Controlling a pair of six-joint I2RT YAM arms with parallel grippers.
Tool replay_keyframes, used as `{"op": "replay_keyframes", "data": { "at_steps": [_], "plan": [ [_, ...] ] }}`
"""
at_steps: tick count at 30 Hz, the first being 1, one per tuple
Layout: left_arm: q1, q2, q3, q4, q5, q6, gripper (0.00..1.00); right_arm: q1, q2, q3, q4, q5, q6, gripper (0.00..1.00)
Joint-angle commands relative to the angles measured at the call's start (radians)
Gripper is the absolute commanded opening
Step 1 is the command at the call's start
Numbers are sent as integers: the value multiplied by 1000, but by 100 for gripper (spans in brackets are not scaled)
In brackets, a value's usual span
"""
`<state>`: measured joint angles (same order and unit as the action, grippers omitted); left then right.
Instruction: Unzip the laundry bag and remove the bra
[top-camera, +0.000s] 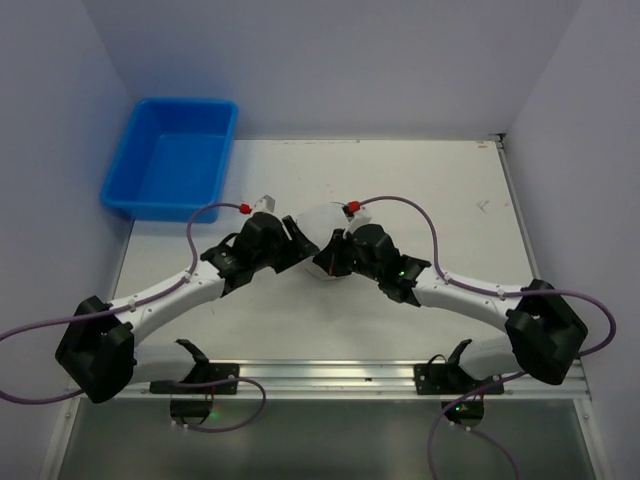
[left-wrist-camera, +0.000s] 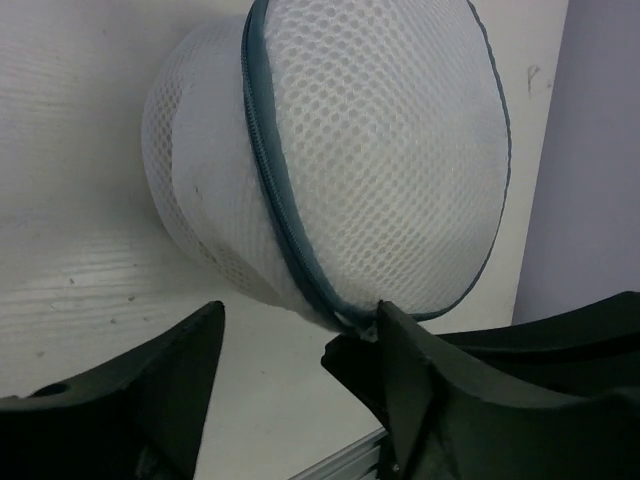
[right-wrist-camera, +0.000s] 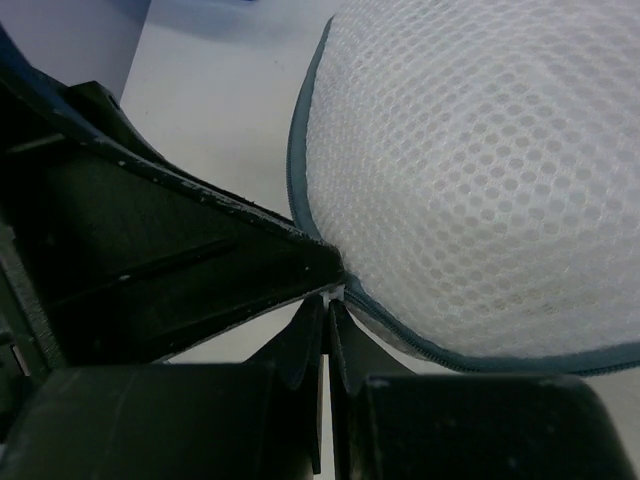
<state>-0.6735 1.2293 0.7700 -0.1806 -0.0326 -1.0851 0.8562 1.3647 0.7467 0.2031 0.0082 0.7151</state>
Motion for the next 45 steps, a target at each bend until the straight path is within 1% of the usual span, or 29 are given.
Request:
{"op": "replay_keyframes", "data": {
  "at_steps": [1, 3, 4, 6, 7, 9, 11, 12, 13, 14, 15, 17, 19, 20, 21, 23, 24, 26, 27, 29, 30, 32, 33, 35, 38, 40, 45],
  "plan": [
    [-8, 38, -1, 85, -42, -62, 59, 12, 2, 25, 32, 16, -8, 0],
    [-8, 48, 2, 93, -69, -67, 45, 12, -19, 2, 4, 22, -17, 0],
    [-6, 45, 2, 92, -84, -67, 27, 10, -47, -24, -17, 33, -31, 0],
    [-6, 41, 2, 86, -101, -61, 12, 4, -88, -55, -45, 55, -69, 0],
    [-5, 38, 5, 81, -113, -52, 1, -8, -111, -70, -65, 68, -80, 0],
    [9, 32, 3, 66, -110, -33, 0, -35, -188, -118, -125, 73, -106, 0],
    [23, 26, -8, 55, -92, -1, 0, -104, -242, -176, -155, 69, -120, 0],
    [41, 16, -15, 56, -79, 10, 0, -130, -295, -191, -184, 64, -131, 0],
    [51, 10, -23, 59, -66, 43, 0, -187, -318, -205, -198, 59, -135, 0],
    [69, 4, -34, 69, -32, 69, 0, -209, -340, -219, -236, 53, -144, 0],
    [80, 6, -32, 69, -15, 127, 0, -235, -373, -219, -252, 53, -169, 0],
    [119, 22, -9, 56, 48, 194, 0, -240, -386, -204, -292, 50, -193, 0],
    [146, 41, 26, 40, 95, 281, 0, -240, -368, -185, -301, 6, -226, 0],
    [164, 64, 72, 26, 97, 306, 0, -240, -351, -161, -298, -2, -236, 0],
    [169, 76, 99, 23, 97, 327, 0, -237, -333, -149, -301, -75, -249, 0],
    [172, 113, 164, 23, 100, 388, 4, -230, -271, -121, -271, -132, -244, 0],
    [172, 157, 229, 24, 108, 399, 7, -211, -253, -112, -257, -148, -227, 0],
    [172, 221, 284, 41, 158, 399, 16, -186, -205, -78, -216, -165, -201, 0],
    [172, 234, 317, 50, 172, 383, 27, -156, -190, -67, -209, -166, -171, 0],
    [173, 255, 328, 72, 183, 351, 39, -126, -147, -29, -151, -142, -138, 0],
    [172, 254, 328, 72, 175, 312, 51, -97, -133, -18, -136, -125, -105, 0],
    [172, 228, 304, 59, 139, 272, 71, -74, -89, 17, -102, -96, -71, 0],
    [172, 213, 289, 53, 129, 230, 84, -54, -75, 28, -94, -80, -60, 0],
    [172, 152, 224, 29, 89, 185, 94, -42, -41, 48, -64, -62, -34, 0],
    [170, 61, 120, 16, 62, 119, 95, -40, -15, 62, -31, -59, -13, 0],
    [155, 30, 74, 44, 88, 96, 95, -33, 8, 71, -30, -60, -9, 0],
    [83, 27, 40, 92, 112, 82, 83, -13, 43, 97, -34, -63, -26, 0]
  ]
}}
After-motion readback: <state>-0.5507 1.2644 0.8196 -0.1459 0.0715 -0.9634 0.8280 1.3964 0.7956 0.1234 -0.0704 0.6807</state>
